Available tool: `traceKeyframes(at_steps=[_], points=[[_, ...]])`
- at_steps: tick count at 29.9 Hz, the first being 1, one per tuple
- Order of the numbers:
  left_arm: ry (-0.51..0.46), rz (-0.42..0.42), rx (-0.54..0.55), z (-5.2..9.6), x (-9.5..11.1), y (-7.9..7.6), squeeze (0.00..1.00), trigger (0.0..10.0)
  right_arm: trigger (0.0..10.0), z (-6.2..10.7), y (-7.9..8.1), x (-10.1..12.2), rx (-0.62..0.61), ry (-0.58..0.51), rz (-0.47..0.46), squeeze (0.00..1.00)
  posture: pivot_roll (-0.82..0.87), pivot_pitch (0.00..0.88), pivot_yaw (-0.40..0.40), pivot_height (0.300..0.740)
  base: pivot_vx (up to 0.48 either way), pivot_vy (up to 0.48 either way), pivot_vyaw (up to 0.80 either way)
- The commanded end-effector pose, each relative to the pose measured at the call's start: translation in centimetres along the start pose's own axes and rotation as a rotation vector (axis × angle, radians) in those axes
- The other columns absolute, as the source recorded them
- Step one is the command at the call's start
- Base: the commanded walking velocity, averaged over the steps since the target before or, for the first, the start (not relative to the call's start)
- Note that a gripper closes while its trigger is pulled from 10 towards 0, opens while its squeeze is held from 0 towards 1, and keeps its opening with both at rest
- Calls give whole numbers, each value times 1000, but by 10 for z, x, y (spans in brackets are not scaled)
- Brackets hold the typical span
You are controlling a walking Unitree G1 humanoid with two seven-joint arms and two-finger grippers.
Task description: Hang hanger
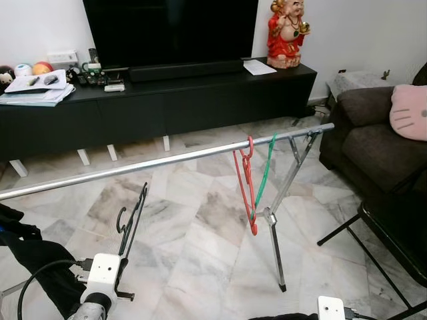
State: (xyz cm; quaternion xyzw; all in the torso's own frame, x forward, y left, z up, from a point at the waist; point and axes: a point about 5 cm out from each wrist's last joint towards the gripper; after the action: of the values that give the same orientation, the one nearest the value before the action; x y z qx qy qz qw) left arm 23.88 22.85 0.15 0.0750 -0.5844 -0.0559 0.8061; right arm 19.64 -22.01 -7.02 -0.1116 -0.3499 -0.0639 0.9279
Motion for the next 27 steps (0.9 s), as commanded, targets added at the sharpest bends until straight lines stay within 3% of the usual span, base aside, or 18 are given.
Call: traceKeyframes(at_steps=[1,11,27], points=[[9,21,9,2,-2,3,0,10000,10000,-1,0,8,-3,-30,-25,0,60,0,2,740,0,0,0],[9,43,-4,1,1,-4,0,10000,10000,-3,-1,19,-1,-67,-39,0,56,0,1,740,0,0,0],[17,56,-12,3,1,-7,0,10000,10000,-3,4,18,16,-69,-27,0,61,0,3,740,-15,0,0]])
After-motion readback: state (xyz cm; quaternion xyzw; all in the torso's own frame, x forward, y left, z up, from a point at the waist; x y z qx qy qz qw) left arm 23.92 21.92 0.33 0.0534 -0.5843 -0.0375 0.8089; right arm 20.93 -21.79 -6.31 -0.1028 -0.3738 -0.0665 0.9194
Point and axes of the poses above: a point about 5 cm out from each wrist's last joint towards the gripper, its own z axis pointing back from the gripper into the wrist, its own x axis along the axis of the wrist's last joint, y = z × x
